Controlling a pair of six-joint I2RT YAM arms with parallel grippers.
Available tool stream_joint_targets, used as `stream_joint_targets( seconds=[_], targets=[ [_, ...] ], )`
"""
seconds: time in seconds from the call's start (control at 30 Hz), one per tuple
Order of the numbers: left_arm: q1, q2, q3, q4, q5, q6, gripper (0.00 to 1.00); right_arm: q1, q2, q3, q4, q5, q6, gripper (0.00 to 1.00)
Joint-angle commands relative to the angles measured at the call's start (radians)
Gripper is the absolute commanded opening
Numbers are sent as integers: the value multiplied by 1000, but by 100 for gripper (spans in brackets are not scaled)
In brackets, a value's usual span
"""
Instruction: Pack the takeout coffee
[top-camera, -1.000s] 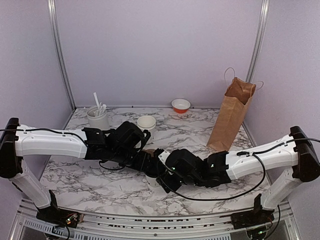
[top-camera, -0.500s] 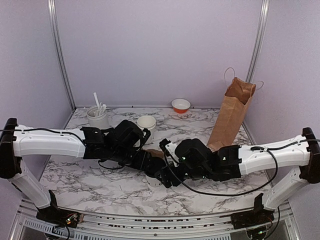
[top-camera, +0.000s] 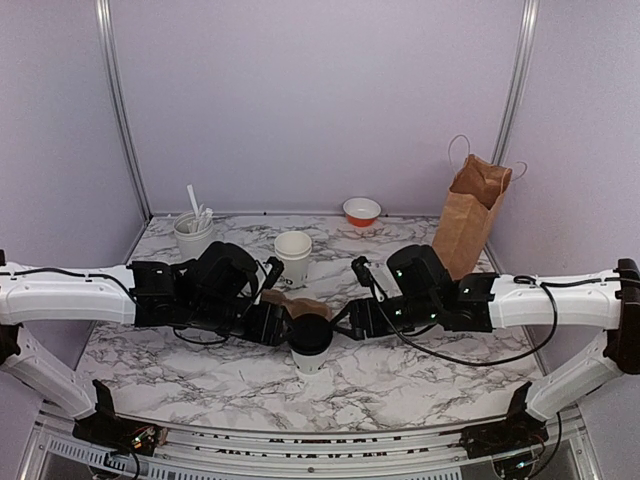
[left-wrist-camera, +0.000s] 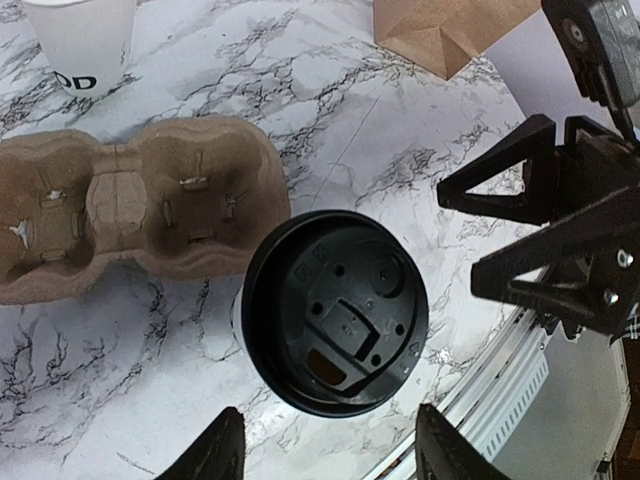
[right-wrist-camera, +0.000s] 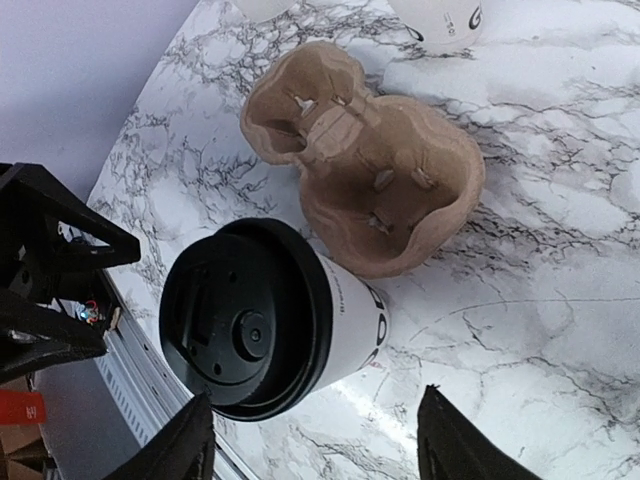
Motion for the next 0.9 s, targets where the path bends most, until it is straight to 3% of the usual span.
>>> stream_joint_targets(
  seconds=[0.0,0.33,0.87],
  targets=[
    [-4,-11,-21,63,12,-26,59,-56,12,-20,87,-142,71,60],
    [26,99,43,60,-48,-28,55,-114,72,-34,182,-203,113,45],
    [36,161,60,49,-52,-2,48,-159,164,-8,230,-245,107,38]
  ],
)
